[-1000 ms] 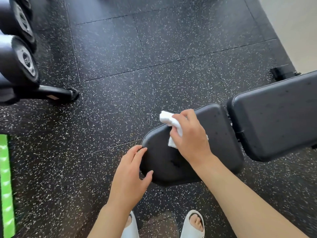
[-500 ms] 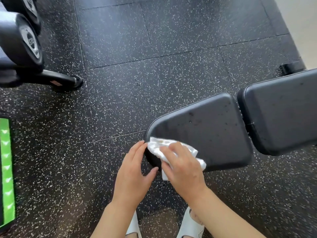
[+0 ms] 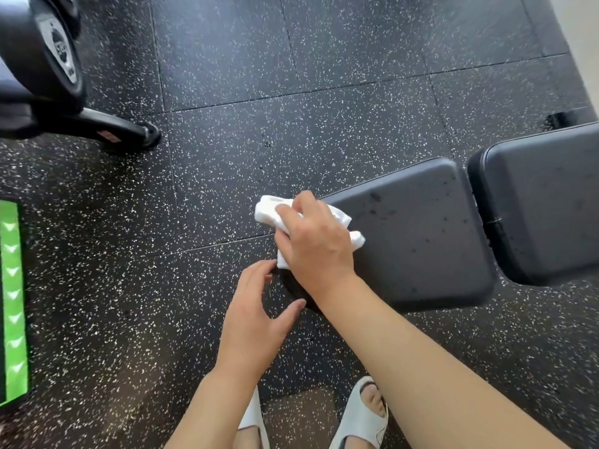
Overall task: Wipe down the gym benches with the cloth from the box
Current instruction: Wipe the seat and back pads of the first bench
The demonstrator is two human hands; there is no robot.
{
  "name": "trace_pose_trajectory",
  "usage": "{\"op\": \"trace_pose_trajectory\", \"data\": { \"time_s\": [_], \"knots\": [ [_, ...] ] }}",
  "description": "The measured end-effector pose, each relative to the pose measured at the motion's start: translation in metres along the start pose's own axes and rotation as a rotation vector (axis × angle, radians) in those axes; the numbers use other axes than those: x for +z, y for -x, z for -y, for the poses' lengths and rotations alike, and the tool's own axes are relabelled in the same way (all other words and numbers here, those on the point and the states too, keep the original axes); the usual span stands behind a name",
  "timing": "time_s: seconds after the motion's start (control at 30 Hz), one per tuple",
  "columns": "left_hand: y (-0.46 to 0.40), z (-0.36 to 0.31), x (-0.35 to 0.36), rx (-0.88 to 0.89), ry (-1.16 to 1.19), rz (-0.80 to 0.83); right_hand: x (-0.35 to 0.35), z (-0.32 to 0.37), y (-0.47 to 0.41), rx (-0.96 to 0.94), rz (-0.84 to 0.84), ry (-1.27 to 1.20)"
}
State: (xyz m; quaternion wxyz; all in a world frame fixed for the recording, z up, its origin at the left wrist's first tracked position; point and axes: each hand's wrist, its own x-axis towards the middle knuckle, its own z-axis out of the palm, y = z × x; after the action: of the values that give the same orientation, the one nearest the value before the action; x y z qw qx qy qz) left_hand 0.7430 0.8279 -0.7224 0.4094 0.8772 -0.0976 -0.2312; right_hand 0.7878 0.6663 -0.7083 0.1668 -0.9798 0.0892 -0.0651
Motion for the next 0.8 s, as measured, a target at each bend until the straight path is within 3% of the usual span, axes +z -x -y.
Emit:
{"op": "trace_pose_trajectory", "data": {
  "time_s": [0.27,0.6,0.8],
  "knots": [
    [0.001,0.005,0.004,0.019,0.0,0.021,-0.027,-0.056,0.105,-0.175,0.027,-0.05],
    [0.0,0.013,0.012,0.0,0.073,-0.075,0.012,0.006,-0.014,-0.039,-0.03,0.058],
    [0.002,0.011,0.012,0.034,0.067,-0.066,-0.009,-0.02,0.094,-0.161,-0.036,-0.006]
  ]
}}
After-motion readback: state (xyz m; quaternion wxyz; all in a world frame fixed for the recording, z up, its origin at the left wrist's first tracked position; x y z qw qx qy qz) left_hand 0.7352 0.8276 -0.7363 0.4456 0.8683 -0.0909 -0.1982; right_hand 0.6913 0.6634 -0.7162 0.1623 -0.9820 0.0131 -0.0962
